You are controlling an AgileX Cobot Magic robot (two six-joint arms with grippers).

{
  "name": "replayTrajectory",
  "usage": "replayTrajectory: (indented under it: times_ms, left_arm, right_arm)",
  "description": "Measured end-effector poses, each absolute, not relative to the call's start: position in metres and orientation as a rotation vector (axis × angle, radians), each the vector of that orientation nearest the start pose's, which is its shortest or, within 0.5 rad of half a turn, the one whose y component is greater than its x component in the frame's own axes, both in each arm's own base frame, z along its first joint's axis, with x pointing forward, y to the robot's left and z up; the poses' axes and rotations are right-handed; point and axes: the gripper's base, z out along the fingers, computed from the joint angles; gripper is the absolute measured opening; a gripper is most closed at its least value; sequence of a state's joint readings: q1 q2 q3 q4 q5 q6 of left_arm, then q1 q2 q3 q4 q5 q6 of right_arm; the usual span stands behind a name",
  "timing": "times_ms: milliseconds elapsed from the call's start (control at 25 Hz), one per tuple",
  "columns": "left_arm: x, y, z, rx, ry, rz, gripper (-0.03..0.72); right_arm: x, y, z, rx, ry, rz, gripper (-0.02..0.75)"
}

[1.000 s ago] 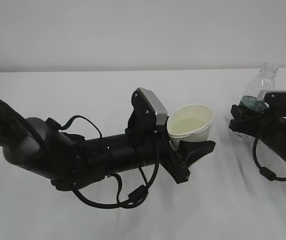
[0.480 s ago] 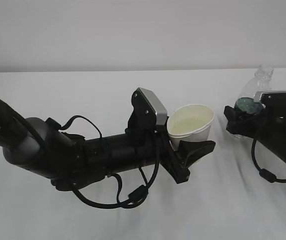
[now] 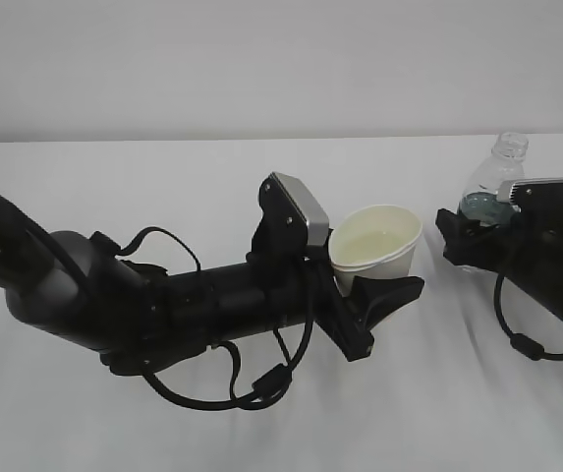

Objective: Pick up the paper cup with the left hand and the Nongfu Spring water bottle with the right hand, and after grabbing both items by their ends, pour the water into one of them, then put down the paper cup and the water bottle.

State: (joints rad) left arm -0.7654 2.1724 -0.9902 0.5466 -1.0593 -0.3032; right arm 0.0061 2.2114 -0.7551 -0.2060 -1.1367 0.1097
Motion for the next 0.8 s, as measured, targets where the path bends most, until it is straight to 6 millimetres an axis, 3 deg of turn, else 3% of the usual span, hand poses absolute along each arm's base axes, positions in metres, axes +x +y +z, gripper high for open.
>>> replayTrajectory:
  times_ms: [440, 800]
  left_arm:
    - [0.265, -0.312, 0.113, 0.978, 1.464, -0.968, 0.435]
    - [0.265, -0.311, 0.113, 0.971, 1.467, -0.967, 0.435]
  right_arm:
    - [0.347, 0.019, 0.060, -0.120, 1.839, 0.195, 0.608]
    - [0.324, 0.019, 0.083, -0.123, 1.833, 0.195, 0.608]
